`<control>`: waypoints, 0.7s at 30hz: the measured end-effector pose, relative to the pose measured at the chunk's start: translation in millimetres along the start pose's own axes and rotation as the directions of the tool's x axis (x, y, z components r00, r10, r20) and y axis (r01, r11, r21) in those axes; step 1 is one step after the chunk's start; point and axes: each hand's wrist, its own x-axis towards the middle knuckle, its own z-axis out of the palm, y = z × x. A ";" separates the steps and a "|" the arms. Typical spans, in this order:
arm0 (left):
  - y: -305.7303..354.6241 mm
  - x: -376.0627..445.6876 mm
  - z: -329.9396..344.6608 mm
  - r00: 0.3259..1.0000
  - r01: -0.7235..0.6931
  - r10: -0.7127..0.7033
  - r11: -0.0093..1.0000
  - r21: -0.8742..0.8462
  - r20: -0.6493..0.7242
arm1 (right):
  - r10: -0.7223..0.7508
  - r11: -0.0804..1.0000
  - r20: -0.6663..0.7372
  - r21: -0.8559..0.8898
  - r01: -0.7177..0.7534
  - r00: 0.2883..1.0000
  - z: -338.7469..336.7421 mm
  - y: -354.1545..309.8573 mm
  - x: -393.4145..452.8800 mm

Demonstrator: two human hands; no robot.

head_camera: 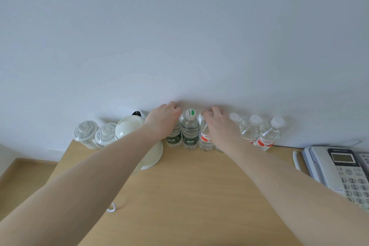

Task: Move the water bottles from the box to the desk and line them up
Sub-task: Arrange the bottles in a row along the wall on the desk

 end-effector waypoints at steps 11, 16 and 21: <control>-4.0 3.0 -1.9 1.000 -0.023 0.022 0.999 0.029 0.010 | -0.010 0.999 -0.020 -0.036 0.009 1.000 0.5 -0.4 5.0; -9.0 3.2 -0.9 0.999 -0.021 0.022 0.999 -0.037 0.023 | -0.106 0.993 -0.075 -0.057 0.102 0.992 -4.4 -10.0 12.3; -12.6 1.9 -3.2 0.998 -0.020 0.022 0.999 -0.046 0.065 | -0.154 0.985 -0.188 -0.106 0.136 0.970 3.1 -25.9 18.9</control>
